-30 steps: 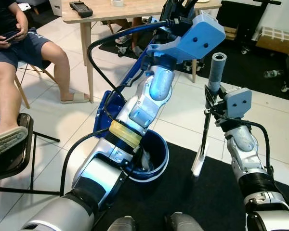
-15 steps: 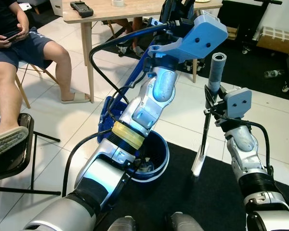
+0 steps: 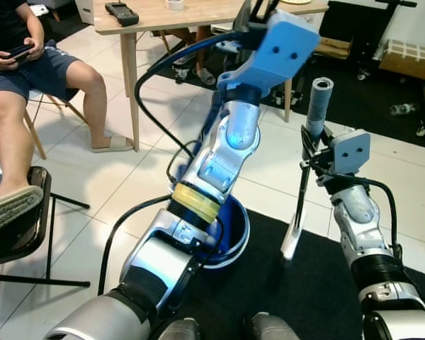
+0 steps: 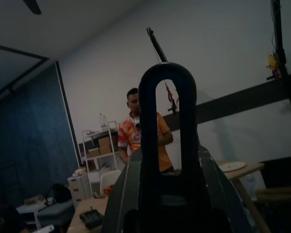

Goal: Sweep floor

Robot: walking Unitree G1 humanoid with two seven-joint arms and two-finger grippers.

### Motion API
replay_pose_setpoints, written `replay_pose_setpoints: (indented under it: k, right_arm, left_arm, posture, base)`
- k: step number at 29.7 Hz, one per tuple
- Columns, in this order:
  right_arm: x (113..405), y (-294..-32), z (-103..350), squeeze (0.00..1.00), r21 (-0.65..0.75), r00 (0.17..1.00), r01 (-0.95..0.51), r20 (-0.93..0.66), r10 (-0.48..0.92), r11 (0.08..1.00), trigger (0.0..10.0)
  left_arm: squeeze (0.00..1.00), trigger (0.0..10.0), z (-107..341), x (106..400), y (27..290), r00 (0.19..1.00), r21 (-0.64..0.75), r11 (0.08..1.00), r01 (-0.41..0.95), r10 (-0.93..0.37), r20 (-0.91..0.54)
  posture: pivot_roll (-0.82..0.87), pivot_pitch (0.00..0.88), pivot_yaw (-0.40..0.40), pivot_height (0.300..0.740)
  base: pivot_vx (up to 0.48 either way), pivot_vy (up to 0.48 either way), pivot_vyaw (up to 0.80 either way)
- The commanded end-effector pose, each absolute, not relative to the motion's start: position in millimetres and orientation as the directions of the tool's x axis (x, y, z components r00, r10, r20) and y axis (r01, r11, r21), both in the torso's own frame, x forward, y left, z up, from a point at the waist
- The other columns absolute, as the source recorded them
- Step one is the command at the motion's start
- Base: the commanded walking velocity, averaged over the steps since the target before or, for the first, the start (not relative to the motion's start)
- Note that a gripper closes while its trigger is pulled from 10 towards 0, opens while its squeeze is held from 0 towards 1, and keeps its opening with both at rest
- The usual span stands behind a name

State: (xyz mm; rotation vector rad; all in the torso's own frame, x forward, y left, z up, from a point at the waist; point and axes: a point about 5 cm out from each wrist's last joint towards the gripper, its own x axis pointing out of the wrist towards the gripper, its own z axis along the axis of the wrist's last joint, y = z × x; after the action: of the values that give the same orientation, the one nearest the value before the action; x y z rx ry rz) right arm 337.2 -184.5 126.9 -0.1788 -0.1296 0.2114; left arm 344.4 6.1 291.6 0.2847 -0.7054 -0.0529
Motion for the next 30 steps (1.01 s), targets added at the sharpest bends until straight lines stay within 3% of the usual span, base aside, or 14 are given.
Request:
replay_pose_setpoints:
  k: [1, 30]
  right_arm:
    - [337.0, -186.7, 133.4, 0.0, -0.215, 0.965, -0.188, 0.14, 0.221, 0.958, 10.0]
    - [336.7, -184.7, 131.1, 0.0, -0.208, 0.965, -0.192, 0.135, 0.223, 0.959, 10.0]
  left_arm:
    - [0.0, 10.0, 296.8, 338.9, -1.9, 0.719, 0.323, 0.945, -0.049, -0.191, 0.668]
    - [0.0, 10.0, 295.6, 324.6, -17.3, 0.578, 0.522, 0.837, -0.166, -0.347, 0.739]
  posture:
    - [0.0, 0.009, -0.016, 0.74]
    - [0.01, 0.017, -0.017, 0.74]
  base:
    - [0.0, 0.0, 0.0]
    - [0.0, 0.0, 0.0]
